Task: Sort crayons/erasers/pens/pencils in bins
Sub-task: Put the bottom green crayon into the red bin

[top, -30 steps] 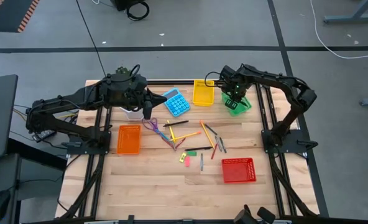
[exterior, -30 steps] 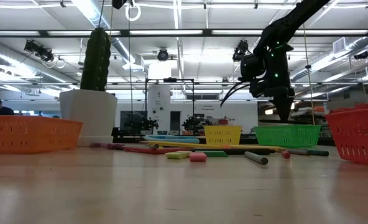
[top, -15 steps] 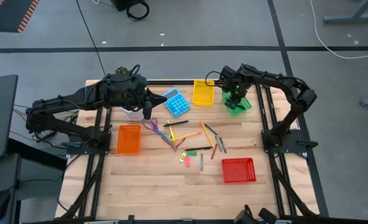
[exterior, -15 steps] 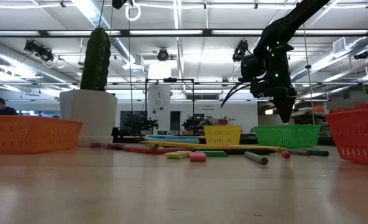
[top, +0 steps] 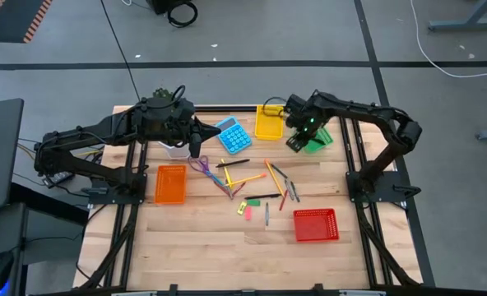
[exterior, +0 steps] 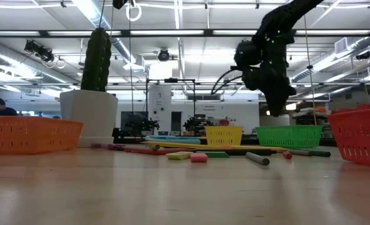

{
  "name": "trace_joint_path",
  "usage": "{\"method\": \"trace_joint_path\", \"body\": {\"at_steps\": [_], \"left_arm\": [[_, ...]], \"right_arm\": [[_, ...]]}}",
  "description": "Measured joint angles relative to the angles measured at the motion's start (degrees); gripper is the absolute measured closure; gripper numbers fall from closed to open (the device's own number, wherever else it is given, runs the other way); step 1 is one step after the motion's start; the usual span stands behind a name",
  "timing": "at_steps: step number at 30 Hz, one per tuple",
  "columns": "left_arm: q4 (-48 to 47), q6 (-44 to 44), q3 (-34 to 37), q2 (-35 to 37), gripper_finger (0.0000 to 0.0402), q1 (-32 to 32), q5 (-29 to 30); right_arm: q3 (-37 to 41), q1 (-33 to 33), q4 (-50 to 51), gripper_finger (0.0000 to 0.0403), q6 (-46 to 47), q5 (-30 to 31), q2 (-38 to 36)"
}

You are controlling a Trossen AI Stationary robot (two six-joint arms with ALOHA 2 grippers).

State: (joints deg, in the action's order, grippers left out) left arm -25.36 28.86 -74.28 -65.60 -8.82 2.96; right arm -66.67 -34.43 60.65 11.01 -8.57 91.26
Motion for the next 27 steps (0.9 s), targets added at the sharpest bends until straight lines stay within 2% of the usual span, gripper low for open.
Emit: {"method": "trace_joint_path", "body": {"at_steps": [8, 12, 16, 27], "left_arm": [[0.0, 0.1, 0.0, 0.0, 0.0384, 0.0, 0.0], [0.0, 0.0, 0.0, 0.0, 0.0389, 0.0, 0.0], [0.0, 0.0, 0.0, 0.0, 0.0387, 0.0, 0.0], [0.3, 0.1, 0.0, 0.0, 0.0381, 0.0, 0.0]], "right_arm": [[0.0, 14.5, -5.3, 0.0308, 7.7, -2.2, 0.0], [0.0, 19.3, -9.1, 0.0308, 11.6, 1.7, 0.0], [0.0, 21.2, -11.0, 0.0308, 12.7, 5.3, 0.6], [0.0, 21.1, -12.7, 0.0308, 20.1, 5.6, 1.3]]}}
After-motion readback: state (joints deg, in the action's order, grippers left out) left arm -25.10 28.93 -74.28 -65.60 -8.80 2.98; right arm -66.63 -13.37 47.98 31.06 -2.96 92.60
